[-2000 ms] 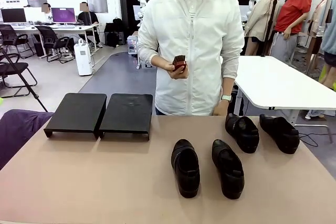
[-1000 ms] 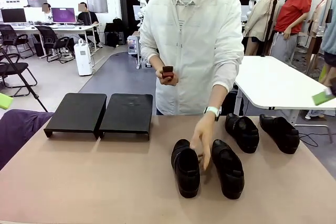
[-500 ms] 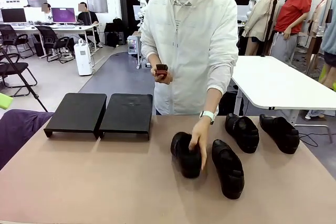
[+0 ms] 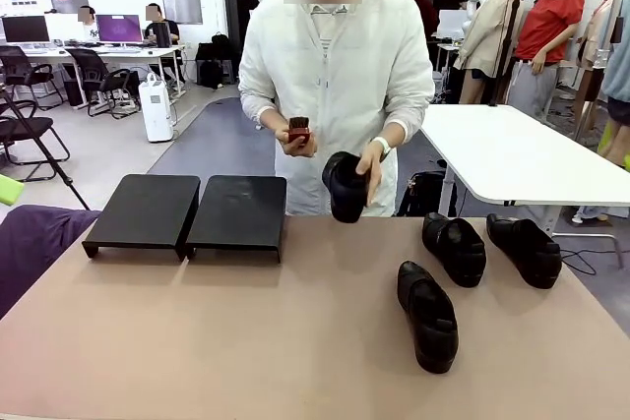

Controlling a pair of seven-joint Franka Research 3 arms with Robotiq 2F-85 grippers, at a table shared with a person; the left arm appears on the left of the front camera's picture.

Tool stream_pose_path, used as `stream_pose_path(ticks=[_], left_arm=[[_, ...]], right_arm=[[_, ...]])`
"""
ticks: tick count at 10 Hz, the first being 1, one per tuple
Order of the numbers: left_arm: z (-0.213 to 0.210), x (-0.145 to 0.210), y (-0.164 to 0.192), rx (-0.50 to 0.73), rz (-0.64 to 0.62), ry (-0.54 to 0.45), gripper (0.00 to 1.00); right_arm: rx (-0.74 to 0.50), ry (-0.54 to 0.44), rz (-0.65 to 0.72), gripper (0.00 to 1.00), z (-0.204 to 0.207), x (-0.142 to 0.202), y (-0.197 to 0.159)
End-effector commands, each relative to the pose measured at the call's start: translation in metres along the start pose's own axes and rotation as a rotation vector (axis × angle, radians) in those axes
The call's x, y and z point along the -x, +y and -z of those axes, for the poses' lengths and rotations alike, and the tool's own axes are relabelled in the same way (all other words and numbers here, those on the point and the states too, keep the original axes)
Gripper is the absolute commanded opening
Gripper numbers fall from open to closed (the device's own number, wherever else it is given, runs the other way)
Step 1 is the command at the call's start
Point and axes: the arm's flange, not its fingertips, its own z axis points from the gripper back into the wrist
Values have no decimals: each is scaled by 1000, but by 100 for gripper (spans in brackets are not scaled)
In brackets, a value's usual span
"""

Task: Organize the shoes by placing them on the stand.
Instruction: Pick up one Shoe and place it in the middle of the table.

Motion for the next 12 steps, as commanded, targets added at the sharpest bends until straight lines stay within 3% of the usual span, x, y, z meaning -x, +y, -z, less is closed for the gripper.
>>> stream_pose_path(ticks=[1,3,7,8,9,11,12], left_arm=[[-2,-1,2,21,13,2,100],[-2,-1,2,21,13,2,100],[-2,-1,2,21,13,2,100],[-2,-1,2,21,13,2,100],[-2,-1,2,21,13,2,100],[-2,-1,2,21,13,2,100],[-2,-1,2,21,13,2,100]], right_arm=[[120,159,-117,100,61,-80,28],[239,167,-211,100,148,-143,28],[317,169,-281,100,261,-229,15],[275,155,-289,100,277,-237,17],[312,174,-249,100,260,-207,14],[312,174,-249,100,260,-207,14],[316,177,-250,100,277,-225,9]])
